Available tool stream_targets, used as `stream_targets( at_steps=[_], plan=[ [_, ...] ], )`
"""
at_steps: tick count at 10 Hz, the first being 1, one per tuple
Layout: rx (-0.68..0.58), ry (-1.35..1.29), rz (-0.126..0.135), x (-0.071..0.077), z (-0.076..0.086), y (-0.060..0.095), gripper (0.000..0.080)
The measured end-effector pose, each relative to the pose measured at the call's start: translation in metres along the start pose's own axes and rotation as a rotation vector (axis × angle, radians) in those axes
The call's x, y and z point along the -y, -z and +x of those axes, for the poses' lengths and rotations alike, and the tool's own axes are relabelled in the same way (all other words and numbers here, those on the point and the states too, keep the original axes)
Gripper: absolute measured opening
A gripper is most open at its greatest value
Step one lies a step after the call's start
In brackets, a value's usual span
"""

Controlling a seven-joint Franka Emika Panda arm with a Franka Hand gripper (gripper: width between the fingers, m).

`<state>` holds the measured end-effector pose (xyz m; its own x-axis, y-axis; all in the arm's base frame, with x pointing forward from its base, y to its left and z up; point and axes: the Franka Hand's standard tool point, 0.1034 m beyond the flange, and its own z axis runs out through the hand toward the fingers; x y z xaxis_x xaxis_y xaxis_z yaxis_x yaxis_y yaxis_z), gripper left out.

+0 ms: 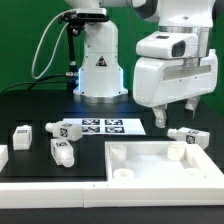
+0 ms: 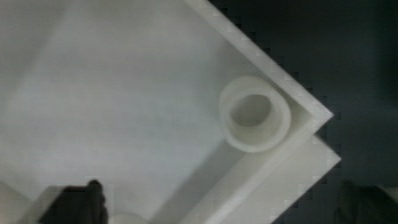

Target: Assemble one leg

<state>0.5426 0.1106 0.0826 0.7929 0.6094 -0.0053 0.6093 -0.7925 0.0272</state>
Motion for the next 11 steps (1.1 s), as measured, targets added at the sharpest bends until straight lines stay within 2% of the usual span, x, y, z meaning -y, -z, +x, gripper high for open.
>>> stream_targets(
  at_steps=[2,3,4,5,6,7,8,9,11],
  plan=[
    [0.111,-0.036,-0.007,0.053,0.008,0.007,0.0649],
    [0.180,-0.025,-0.004,0.071,0.009,0.009,0.0649],
    [0.238,-0.014,0.003,0.079,0.009,0.008,0.0649],
    [0.321,-0.014,0.013,0.079,0.006,0.008,0.0649],
    [0.347,-0.016,0.017,0.078,0.009,0.007,0.0649],
    [0.422,-0.014,0.028,0.080,0.003,0.007,0.0649],
    [0.477,-0.017,0.030,0.083,0.003,0.004,0.0649],
    [0.561,-0.015,0.006,0.091,0.001,-0.004,0.0649],
    [0.698,-0.010,0.016,0.097,0.000,-0.015,0.0649]
  ],
)
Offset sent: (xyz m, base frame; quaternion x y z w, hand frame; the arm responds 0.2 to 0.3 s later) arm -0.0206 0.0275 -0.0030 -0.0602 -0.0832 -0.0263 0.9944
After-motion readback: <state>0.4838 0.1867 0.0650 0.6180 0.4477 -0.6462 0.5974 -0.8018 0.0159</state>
